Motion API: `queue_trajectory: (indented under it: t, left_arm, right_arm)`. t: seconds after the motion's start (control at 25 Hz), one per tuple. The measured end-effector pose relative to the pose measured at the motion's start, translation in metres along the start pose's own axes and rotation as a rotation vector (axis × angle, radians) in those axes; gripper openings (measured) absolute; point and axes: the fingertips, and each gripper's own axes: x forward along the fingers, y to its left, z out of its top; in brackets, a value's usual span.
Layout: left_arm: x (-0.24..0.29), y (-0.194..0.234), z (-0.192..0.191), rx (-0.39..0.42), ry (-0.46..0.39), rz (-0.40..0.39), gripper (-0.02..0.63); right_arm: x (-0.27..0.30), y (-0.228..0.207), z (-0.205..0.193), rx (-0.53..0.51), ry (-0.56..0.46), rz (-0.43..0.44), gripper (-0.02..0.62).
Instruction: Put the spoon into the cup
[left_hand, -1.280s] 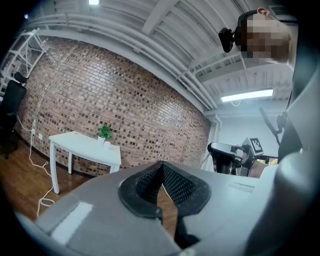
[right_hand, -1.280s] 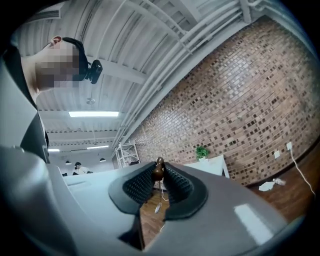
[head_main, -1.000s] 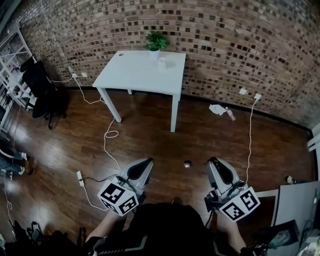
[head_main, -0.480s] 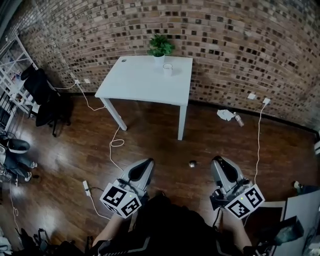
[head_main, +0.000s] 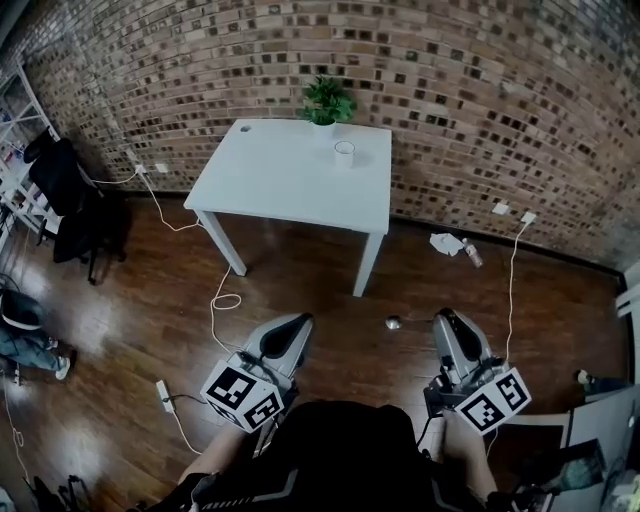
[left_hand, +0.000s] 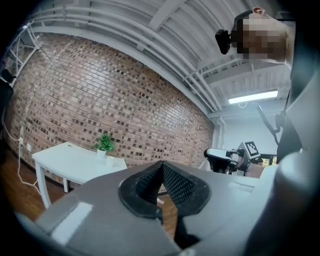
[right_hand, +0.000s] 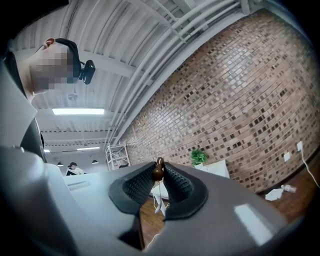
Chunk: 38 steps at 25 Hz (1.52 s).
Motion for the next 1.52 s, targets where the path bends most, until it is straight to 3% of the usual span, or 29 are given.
queue_trajectory:
  t: [0.28,0.52,0.96,1.24,1.52]
  left_arm:
    - [0.036,0.027,0.007,-0.006,-0.015,-0.036,-0.008]
    - [0.082,0.045,0.007,-0.024,-0.009,0.003,-0.008]
    - [0.184,0.045,0.030,0.031,0.029,0.060,-0.008]
    - [0.222,0.067,0.037,0.034,0.022,0.131,-0.008]
    - [0.247,0.104,0.034,0.011,0.048,0.115,-0.008]
  right_arm:
    - [0.026,-0.023,0.006,0.036,-0.010,-0.028,0.057]
    - [0.057,-0.064,0.013,0.042,0.003,0.000,0.057]
    - [0.101,-0.154,0.051,0.080,0.006,0.068,0.057]
    - [0.129,-0.198,0.050,0.104,0.040,0.089,0.057]
    - [0.173,-0.221,0.037,0.121,0.053,0.059,0.057]
